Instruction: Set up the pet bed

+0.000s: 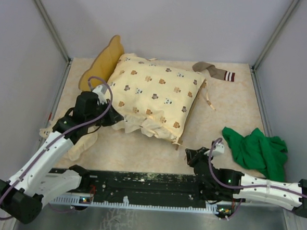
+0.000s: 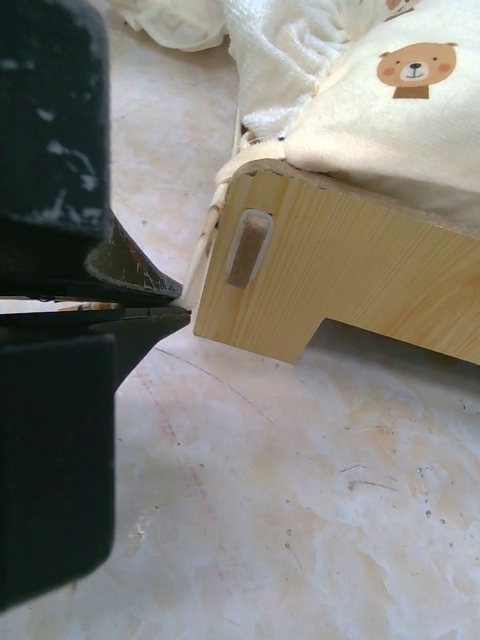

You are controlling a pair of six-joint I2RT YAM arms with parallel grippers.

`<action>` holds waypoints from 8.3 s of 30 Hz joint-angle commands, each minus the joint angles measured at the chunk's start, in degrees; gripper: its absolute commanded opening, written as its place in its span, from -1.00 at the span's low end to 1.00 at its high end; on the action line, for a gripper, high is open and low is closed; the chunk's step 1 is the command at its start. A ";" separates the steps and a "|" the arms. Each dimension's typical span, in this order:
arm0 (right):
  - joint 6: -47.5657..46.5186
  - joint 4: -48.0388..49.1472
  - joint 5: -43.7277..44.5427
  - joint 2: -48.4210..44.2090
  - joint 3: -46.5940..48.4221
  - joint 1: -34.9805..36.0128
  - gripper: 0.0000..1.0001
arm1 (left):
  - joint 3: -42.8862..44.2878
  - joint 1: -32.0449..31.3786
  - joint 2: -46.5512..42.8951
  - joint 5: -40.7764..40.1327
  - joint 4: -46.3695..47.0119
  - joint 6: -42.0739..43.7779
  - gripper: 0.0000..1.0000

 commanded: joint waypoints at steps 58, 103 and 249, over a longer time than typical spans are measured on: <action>-24.64 4.48 -20.39 19.32 27.34 -22.62 0.05 | 0.13 2.93 -0.27 11.25 5.92 17.06 0.44; -59.11 16.74 -61.40 37.45 26.74 -45.39 -0.98 | -4.15 -13.10 -0.14 31.93 21.85 36.74 0.20; -28.81 -4.01 -31.81 21.12 28.22 -18.30 0.26 | 12.36 16.36 8.89 -21.20 12.99 35.70 0.85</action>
